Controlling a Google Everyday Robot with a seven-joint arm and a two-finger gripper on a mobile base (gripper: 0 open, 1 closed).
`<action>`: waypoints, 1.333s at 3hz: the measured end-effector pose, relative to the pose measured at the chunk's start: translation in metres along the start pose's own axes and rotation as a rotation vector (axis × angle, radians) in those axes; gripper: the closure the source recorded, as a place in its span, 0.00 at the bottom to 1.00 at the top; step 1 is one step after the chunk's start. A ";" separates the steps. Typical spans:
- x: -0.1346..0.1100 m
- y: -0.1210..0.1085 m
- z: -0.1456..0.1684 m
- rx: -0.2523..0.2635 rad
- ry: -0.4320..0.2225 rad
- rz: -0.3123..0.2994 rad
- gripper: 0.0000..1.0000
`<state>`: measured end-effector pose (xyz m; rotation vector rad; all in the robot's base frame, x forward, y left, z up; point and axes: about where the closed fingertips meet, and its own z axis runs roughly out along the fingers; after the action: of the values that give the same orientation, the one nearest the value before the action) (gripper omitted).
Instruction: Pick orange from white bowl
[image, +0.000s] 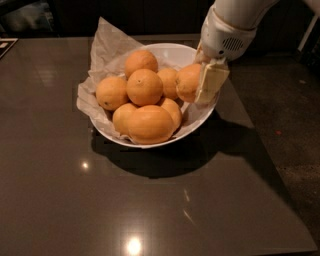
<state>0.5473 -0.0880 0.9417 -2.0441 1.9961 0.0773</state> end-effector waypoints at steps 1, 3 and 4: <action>-0.006 0.007 -0.029 0.042 -0.075 -0.022 1.00; -0.015 0.014 -0.050 0.059 -0.148 -0.058 1.00; -0.024 0.024 -0.058 0.074 -0.156 -0.088 1.00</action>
Offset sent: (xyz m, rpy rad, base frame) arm -0.0422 -0.0006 0.0721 0.1978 -0.0637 0.1205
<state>0.5135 -0.0790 0.9992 -2.0115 1.7876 0.1382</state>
